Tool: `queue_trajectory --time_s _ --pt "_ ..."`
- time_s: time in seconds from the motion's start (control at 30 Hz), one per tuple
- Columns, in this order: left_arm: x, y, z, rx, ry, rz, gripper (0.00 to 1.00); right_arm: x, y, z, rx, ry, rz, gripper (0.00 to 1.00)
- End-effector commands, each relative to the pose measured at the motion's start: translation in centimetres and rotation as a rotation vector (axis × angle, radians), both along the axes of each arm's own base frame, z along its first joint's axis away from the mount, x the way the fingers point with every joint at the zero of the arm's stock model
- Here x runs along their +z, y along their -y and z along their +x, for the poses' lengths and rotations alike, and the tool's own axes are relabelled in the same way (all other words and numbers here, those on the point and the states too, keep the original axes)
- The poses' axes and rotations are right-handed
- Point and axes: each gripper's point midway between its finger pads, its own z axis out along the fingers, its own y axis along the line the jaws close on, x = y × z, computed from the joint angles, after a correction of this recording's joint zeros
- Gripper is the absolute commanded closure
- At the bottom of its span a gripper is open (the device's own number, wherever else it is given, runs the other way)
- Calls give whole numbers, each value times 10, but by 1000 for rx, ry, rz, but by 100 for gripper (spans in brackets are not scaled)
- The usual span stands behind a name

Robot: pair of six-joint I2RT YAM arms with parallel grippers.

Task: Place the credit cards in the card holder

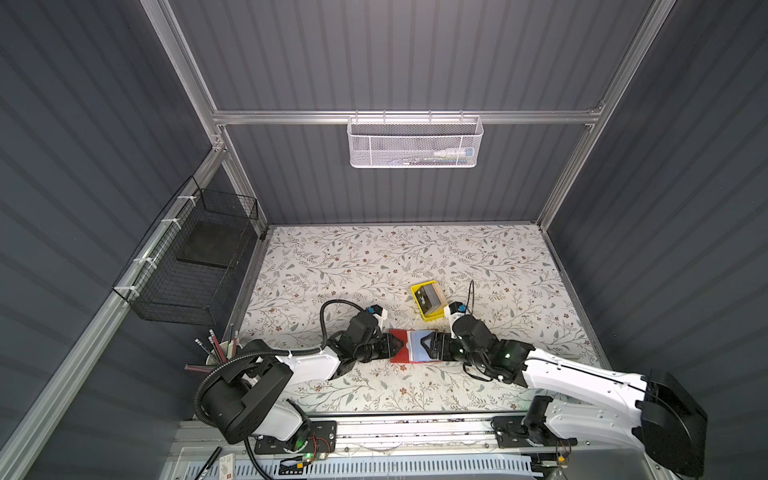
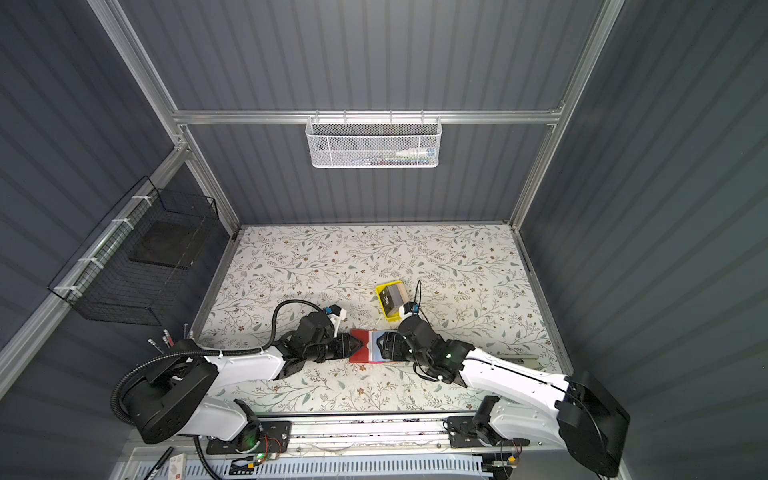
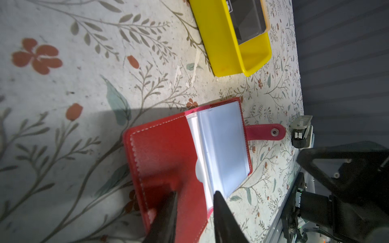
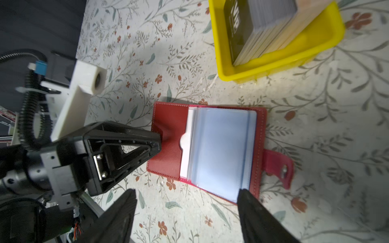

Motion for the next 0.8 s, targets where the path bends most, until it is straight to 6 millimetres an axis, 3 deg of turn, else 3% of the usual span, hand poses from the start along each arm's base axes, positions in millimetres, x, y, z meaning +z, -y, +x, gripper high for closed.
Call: queue_trajectory --time_s 0.0,0.4,0.67,0.77 --pt "-8 -7 -1 14 -18 28 69 0 16 5 -55 27 -40 1" --pt "-9 -6 -2 14 -21 19 69 33 6 21 -23 174 -20 1" --pt "-22 -13 -4 28 -43 64 69 19 -10 15 36 89 4 6" --pt "-29 -15 -7 27 -61 79 70 1 -22 12 77 22 -13 6"
